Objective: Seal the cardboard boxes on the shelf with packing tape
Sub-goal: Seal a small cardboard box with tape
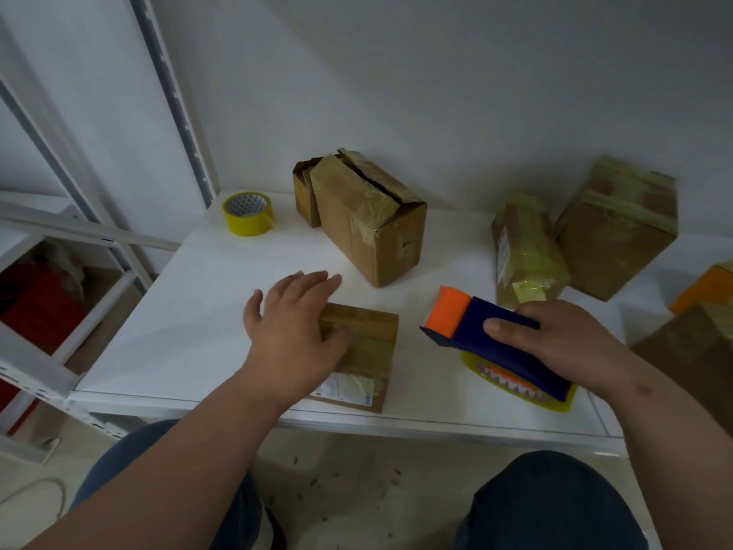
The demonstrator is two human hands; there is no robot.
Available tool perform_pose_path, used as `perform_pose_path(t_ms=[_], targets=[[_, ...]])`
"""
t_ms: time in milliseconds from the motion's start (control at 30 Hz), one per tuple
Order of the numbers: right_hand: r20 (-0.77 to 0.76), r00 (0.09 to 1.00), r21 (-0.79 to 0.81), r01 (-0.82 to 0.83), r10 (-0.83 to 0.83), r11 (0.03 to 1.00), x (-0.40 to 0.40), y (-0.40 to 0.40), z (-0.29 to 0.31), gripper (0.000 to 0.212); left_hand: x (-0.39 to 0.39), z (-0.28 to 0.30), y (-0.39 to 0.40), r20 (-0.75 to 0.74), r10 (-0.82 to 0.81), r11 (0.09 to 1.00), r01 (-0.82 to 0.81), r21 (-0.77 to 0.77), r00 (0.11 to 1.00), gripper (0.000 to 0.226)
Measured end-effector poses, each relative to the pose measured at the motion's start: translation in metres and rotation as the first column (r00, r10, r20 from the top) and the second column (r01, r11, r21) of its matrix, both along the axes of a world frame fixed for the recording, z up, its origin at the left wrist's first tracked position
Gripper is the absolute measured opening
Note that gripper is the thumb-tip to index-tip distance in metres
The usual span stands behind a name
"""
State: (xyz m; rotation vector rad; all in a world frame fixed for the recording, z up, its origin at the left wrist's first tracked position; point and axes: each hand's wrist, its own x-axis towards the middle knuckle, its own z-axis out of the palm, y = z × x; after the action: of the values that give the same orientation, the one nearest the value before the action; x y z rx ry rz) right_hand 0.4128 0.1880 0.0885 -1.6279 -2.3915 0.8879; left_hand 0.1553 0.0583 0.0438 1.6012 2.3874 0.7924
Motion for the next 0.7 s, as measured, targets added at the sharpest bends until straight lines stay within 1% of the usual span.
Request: perform_pose_path(t_ms=[33, 67, 100, 133, 167, 200, 233, 267, 300, 333, 367, 400, 433, 467, 500, 533, 567, 600, 633, 700], targets=[[-0.033, 0.999, 0.057, -0.022, 0.024, 0.998, 0.002, -0.006, 0.000, 0.040, 0.004, 0.002, -0.002, 0.013, 0.045, 0.997, -0.045, 0.056, 0.999, 0.056], [-0.062, 0.996, 0.103, -0.050, 0.056, 0.993, 0.004, -0.011, 0.000, 0.036, 0.007, 0.004, -0.004, 0.060, 0.064, 0.993, -0.069, 0.095, 0.996, 0.045], [-0.083, 0.992, 0.141, -0.086, 0.098, 0.986, 0.006, -0.017, 0.000, 0.032, 0.012, 0.009, -0.005, 0.150, 0.056, 0.990, -0.074, 0.120, 0.987, 0.038], [-0.101, 0.985, 0.167, -0.124, 0.142, 0.978, 0.006, -0.022, 0.001, 0.028, 0.016, 0.015, -0.006, 0.281, 0.036, 0.990, -0.072, 0.119, 0.959, 0.034], [-0.122, 0.975, 0.186, -0.160, 0.185, 0.969, 0.006, -0.028, 0.002, 0.027, 0.020, 0.021, -0.008, 0.431, 0.018, 0.994, -0.063, 0.090, 0.902, 0.031], [-0.156, 0.962, 0.203, -0.190, 0.224, 0.960, 0.005, -0.033, 0.004, 0.030, 0.024, 0.028, -0.010, 0.592, 0.002, 0.997, -0.044, 0.057, 0.806, 0.029], [-0.204, 0.946, 0.216, -0.208, 0.252, 0.954, 0.004, -0.038, 0.006, 0.035, 0.026, 0.033, -0.011, 0.727, -0.014, 0.999, -0.018, 0.037, 0.686, 0.027], [-0.256, 0.928, 0.224, -0.214, 0.270, 0.951, 0.003, -0.041, 0.008, 0.039, 0.028, 0.036, -0.012, 0.804, -0.025, 0.999, -0.003, 0.033, 0.593, 0.026], [-0.292, 0.915, 0.230, -0.217, 0.279, 0.949, 0.002, -0.044, 0.009, 0.041, 0.030, 0.039, -0.013, 0.820, -0.037, 0.999, 0.002, 0.044, 0.571, 0.026], [-0.314, 0.906, 0.238, -0.215, 0.284, 0.947, 0.002, -0.047, 0.008, 0.042, 0.030, 0.039, -0.014, 0.791, -0.052, 0.998, 0.002, 0.064, 0.610, 0.027], [-0.326, 0.901, 0.249, -0.209, 0.285, 0.946, 0.002, -0.049, 0.008, 0.043, 0.030, 0.038, -0.016, 0.707, -0.051, 0.997, -0.001, 0.073, 0.705, 0.029], [-0.331, 0.901, 0.258, -0.199, 0.280, 0.945, 0.001, -0.050, 0.007, 0.045, 0.028, 0.038, -0.018, 0.553, -0.040, 0.999, 0.014, 0.051, 0.832, 0.035], [-0.330, 0.904, 0.263, -0.187, 0.271, 0.946, 0.001, -0.051, 0.007, 0.047, 0.027, 0.037, -0.020, 0.354, -0.062, 0.998, 0.067, -0.002, 0.933, 0.046], [-0.328, 0.908, 0.265, -0.175, 0.259, 0.948, 0.002, -0.052, 0.005, 0.049, 0.026, 0.033, -0.022, 0.159, -0.119, 0.986, 0.136, -0.101, 0.980, 0.059], [-0.327, 0.911, 0.265, -0.165, 0.250, 0.950, 0.002, -0.053, 0.004, 0.053, 0.025, 0.028, -0.024, -0.002, -0.187, 0.957, 0.182, -0.227, 0.982, 0.069], [-0.327, 0.914, 0.264, -0.155, 0.240, 0.952, 0.003, -0.054, 0.003, 0.056, 0.026, 0.021, -0.026, -0.108, -0.253, 0.915, 0.201, -0.350, 0.962, 0.073], [-0.327, 0.917, 0.260, -0.147, 0.230, 0.954, 0.005, -0.054, 0.001, 0.057, 0.028, 0.014, -0.027, -0.172, -0.299, 0.882, 0.203, -0.426, 0.939, 0.075], [-0.334, 0.917, 0.253, -0.136, 0.219, 0.958, 0.005, -0.054, 0.000, 0.055, 0.032, 0.008, -0.028, -0.202, -0.322, 0.864, 0.199, -0.463, 0.925, 0.075], [-0.344, 0.916, 0.244, -0.125, 0.206, 0.962, 0.007, -0.054, -0.002, 0.053, 0.036, 0.005, -0.029, -0.208, -0.324, 0.865, 0.200, -0.460, 0.923, 0.075], [-0.363, 0.913, 0.227, -0.105, 0.184, 0.968, 0.009, -0.053, -0.005, 0.046, 0.040, 0.001, -0.028, -0.204, -0.324, 0.885, 0.220, -0.411, 0.924, 0.078]])
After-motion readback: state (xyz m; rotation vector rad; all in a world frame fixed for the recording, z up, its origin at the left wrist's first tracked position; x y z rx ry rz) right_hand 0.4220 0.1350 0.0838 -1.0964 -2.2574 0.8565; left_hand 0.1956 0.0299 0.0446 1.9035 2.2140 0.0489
